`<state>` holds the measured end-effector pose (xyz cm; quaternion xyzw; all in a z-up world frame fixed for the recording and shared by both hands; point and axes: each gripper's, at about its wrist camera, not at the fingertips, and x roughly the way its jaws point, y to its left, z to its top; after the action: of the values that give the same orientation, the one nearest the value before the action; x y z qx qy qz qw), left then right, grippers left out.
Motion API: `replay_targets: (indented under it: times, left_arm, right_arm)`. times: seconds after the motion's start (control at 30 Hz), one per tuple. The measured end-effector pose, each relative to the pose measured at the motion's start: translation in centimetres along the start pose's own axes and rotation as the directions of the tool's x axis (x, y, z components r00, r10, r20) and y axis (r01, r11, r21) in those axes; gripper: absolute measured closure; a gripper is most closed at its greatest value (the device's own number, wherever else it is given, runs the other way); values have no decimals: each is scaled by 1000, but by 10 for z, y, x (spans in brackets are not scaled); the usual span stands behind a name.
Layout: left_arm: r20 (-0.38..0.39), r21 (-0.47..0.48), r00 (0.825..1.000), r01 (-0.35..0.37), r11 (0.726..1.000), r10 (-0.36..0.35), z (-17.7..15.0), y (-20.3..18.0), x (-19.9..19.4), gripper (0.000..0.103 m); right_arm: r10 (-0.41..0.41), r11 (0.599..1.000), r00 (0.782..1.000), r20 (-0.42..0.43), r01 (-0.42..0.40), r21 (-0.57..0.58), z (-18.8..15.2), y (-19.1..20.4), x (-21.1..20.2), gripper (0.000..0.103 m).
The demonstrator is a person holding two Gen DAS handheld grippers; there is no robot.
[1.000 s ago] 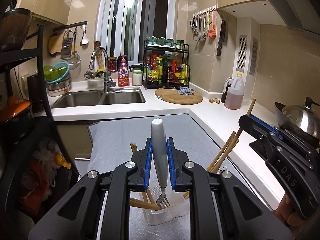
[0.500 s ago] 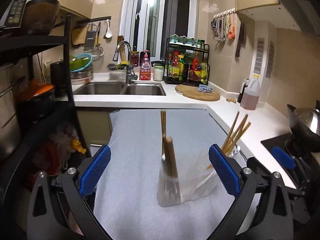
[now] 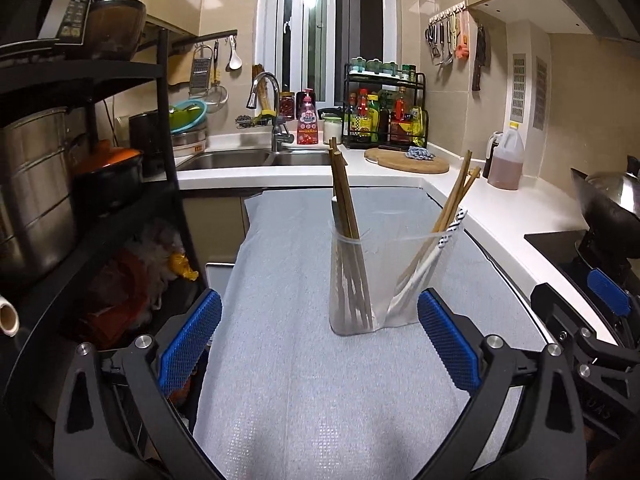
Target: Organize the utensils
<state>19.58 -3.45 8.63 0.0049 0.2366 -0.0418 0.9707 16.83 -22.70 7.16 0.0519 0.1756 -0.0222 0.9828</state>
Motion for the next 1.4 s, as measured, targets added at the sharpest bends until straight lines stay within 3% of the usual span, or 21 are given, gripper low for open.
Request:
replay_targets:
  times: [0.33, 1.4]
  left_arm:
    - [25, 17, 1000, -20, 1000, 19, -8, 0, -17, 8]
    - [25, 14, 999, -23, 1000, 22, -12, 5, -12, 8]
  right_arm:
    - [-2, 1000, 1000, -4, 2, -18, -10, 1, -12, 5]
    - [4, 1000, 1000, -29, -4, -9, -15, -3, -8, 5]
